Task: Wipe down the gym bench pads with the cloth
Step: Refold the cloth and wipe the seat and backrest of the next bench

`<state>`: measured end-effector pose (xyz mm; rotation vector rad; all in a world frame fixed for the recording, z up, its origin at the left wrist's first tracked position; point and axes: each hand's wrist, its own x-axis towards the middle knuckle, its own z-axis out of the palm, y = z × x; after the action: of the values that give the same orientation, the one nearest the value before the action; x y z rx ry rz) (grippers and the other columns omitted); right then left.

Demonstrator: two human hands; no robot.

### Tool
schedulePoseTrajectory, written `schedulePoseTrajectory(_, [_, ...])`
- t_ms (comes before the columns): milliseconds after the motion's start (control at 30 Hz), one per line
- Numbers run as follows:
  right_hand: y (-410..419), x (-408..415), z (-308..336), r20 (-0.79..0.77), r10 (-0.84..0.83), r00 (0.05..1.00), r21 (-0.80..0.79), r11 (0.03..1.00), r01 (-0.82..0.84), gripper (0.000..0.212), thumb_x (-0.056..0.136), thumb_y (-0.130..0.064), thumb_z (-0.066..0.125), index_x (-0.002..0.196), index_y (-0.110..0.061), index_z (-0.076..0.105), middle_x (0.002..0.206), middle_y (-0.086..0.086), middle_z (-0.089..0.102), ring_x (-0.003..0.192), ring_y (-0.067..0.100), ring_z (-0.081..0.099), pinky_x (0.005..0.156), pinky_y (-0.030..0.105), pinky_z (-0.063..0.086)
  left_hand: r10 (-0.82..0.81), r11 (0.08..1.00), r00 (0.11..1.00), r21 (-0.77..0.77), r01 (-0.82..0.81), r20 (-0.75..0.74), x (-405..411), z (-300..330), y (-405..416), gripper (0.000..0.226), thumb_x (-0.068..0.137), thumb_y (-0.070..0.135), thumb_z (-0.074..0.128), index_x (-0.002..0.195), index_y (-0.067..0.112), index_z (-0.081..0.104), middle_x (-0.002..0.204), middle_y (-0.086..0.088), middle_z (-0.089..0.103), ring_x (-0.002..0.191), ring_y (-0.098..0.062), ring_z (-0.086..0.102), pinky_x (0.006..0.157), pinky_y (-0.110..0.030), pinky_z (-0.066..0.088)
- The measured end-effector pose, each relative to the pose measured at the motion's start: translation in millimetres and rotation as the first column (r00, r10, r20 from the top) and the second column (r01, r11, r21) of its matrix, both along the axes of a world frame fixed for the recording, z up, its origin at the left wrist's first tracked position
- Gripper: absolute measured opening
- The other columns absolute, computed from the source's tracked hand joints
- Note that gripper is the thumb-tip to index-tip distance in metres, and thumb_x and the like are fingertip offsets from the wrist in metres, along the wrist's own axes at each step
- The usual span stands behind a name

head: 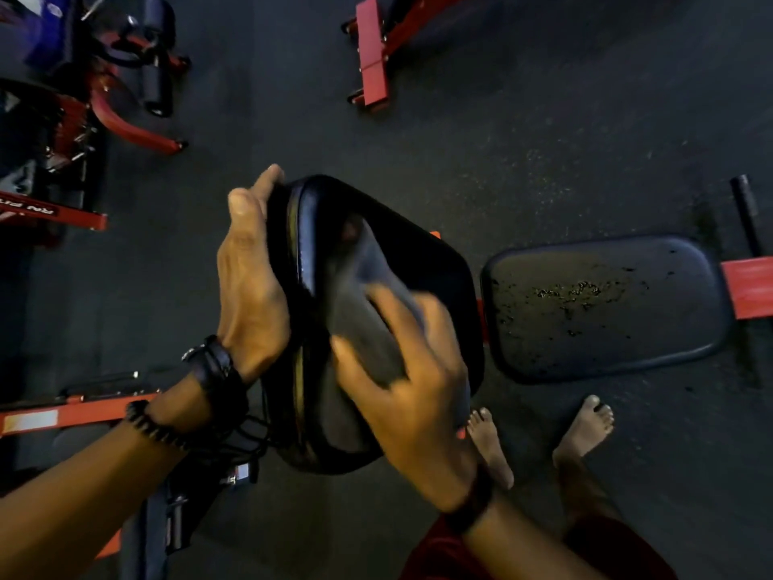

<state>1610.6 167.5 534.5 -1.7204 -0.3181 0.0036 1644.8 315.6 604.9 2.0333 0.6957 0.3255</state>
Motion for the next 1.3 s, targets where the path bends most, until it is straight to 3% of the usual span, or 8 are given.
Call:
schedulePoseTrajectory(200, [21,66,-81,-0.593,-0.206,0.778,-0.188,0.975,0.115,0.049,0.09,-0.056,0.057,0.121,-0.019,0.063,0.11,0.004,0.062,0.11,0.029,0.06,0.083,0.034,0.046,0.009,0.996,1.0,0.091,-0.006,-0.024,2,3,-1,0.078,0.091,0.066,0.014,0.139,0.018,0.052,0.138,0.001,0.057,0.132,-0.014,0.049,0.114,-0.046,0.033])
schedulePoseTrajectory(333, [65,122,-11,-0.367,-0.171,0.914,-0.137,0.982,0.129,0.049,0.089,-0.054,0.059,0.132,-0.03,0.059,0.115,0.003,0.062,0.109,0.024,0.059,0.085,0.035,0.045,-0.038,0.998,0.999,0.048,0.036,0.035,3,3,-2,0.075,0.094,0.064,0.016,0.135,0.015,0.055,0.132,-0.002,0.061,0.128,-0.02,0.053,0.11,-0.05,0.037])
schedulePoseTrajectory(500, [4,3,22,0.019,0.0,1.0,-0.052,0.999,0.001,0.05,0.091,-0.053,0.059,0.132,-0.025,0.055,0.11,0.004,0.055,0.095,0.021,0.057,0.073,0.04,0.051,-0.006,1.0,1.0,-0.015,0.006,0.019,1,1,0,0.081,0.09,0.069,0.017,0.137,0.014,0.053,0.136,-0.001,0.059,0.131,-0.016,0.05,0.114,-0.047,0.032])
schedulePoseTrajectory(733, [44,72,-34,-0.444,-0.234,0.865,-0.258,0.958,0.126,0.057,0.089,-0.065,0.047,0.128,-0.026,0.059,0.117,0.005,0.057,0.113,0.026,0.052,0.089,0.047,0.048,0.03,1.0,0.999,0.009,-0.03,0.016,2,3,-4,0.08,0.09,0.067,0.016,0.138,0.016,0.054,0.14,0.002,0.056,0.133,-0.012,0.048,0.115,-0.045,0.032])
schedulePoseTrajectory(833, [63,95,5,-0.266,-0.196,0.944,-0.193,0.97,0.147,0.05,0.091,-0.054,0.055,0.134,-0.027,0.056,0.117,0.005,0.056,0.11,0.025,0.051,0.084,0.05,0.048,0.024,0.999,0.999,-0.049,-0.022,0.048,1,3,-5,0.082,0.088,0.071,0.019,0.138,0.015,0.054,0.139,0.0,0.057,0.132,-0.013,0.049,0.115,-0.045,0.033])
schedulePoseTrajectory(967, [7,-11,33,-0.042,0.023,0.999,-0.059,0.998,-0.025,0.042,0.094,-0.054,0.051,0.131,-0.035,0.047,0.117,0.004,0.053,0.105,0.021,0.053,0.076,0.044,0.051,0.03,0.99,0.999,-0.139,-0.025,0.04,0,3,1,0.083,0.086,0.072,0.02,0.137,0.016,0.055,0.141,-0.002,0.055,0.134,-0.017,0.048,0.116,-0.047,0.03])
schedulePoseTrajectory(1200, [53,82,-4,-0.489,-0.168,0.856,-0.228,0.972,0.061,0.053,0.094,-0.055,0.052,0.137,-0.025,0.054,0.126,0.007,0.051,0.121,0.028,0.045,0.095,0.054,0.041,0.037,0.994,0.999,-0.101,-0.033,0.04,2,7,-2,0.081,0.089,0.07,0.018,0.135,0.017,0.058,0.14,0.001,0.057,0.134,-0.016,0.047,0.117,-0.048,0.027])
schedulePoseTrajectory(1300, [58,74,36,-0.233,-0.118,0.965,-0.147,0.985,0.085,0.047,0.094,-0.05,0.053,0.135,-0.029,0.055,0.126,0.006,0.051,0.12,0.026,0.046,0.091,0.053,0.043,0.019,0.994,0.997,-0.112,-0.012,0.069,0,3,-2,0.08,0.091,0.069,0.02,0.135,0.013,0.056,0.137,-0.004,0.058,0.132,-0.018,0.05,0.115,-0.045,0.031])
